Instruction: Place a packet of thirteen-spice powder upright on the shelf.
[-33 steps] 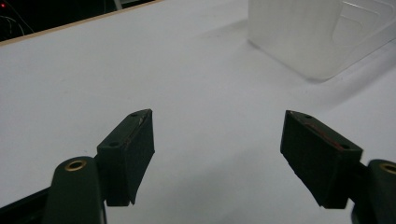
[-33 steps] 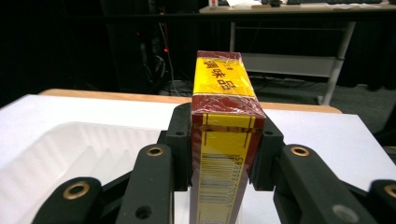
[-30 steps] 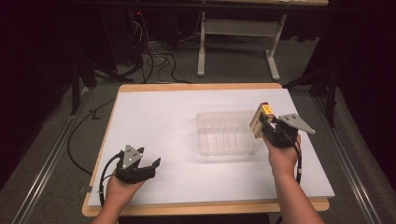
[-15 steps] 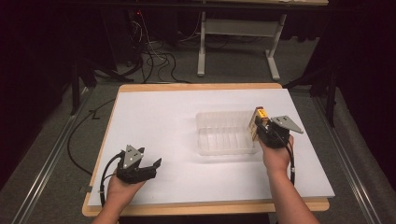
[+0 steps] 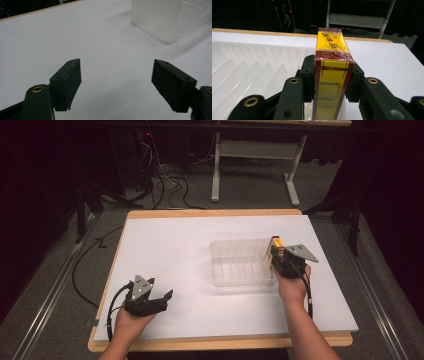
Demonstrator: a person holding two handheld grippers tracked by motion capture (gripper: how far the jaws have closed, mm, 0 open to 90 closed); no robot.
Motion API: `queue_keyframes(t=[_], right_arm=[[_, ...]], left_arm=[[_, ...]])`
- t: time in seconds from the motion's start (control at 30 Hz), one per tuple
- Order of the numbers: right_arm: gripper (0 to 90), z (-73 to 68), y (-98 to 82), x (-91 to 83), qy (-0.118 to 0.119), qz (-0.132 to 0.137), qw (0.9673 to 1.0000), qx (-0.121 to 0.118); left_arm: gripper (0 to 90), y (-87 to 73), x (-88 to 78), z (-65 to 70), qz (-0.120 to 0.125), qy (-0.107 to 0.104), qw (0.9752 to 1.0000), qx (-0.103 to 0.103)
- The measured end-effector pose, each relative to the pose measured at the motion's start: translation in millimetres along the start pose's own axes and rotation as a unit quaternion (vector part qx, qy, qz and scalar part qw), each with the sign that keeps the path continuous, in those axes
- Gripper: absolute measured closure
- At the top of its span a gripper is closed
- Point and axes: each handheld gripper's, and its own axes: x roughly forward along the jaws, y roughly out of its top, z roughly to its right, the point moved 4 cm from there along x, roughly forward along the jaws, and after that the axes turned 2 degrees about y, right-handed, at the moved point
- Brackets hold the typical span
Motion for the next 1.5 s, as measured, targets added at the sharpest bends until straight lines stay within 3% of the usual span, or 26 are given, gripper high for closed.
queue_keyframes(t=[0.3, 0.73, 1.2, 1.5], right_arm=[[65.9, -0.7, -5.3, -3.0, -0.005, -0.013, 0.9999, -0.005], [61.4, -4.2, -7.5, -7.1, 0.003, -0.008, 0.9999, -0.006], [36.2, -5.2, 3.6, -16.8, 0.021, -0.002, 0.9998, -0.003], [22.5, -13.0, 12.2, -35.0, 0.056, 0.013, 0.9982, -0.014]], left_arm=[[24.5, -0.1, -0.1, -0.5, 0.0, 0.001, 1.0, -0.001], [24.1, -0.5, 2.3, 0.1, -0.003, 0.0, 1.0, 0.0], [23.8, -0.5, 3.6, -2.0, 0.0, -0.006, 0.9999, -0.009], [22.5, -1.7, 3.4, -0.6, 0.002, -0.012, 0.9998, -0.014]])
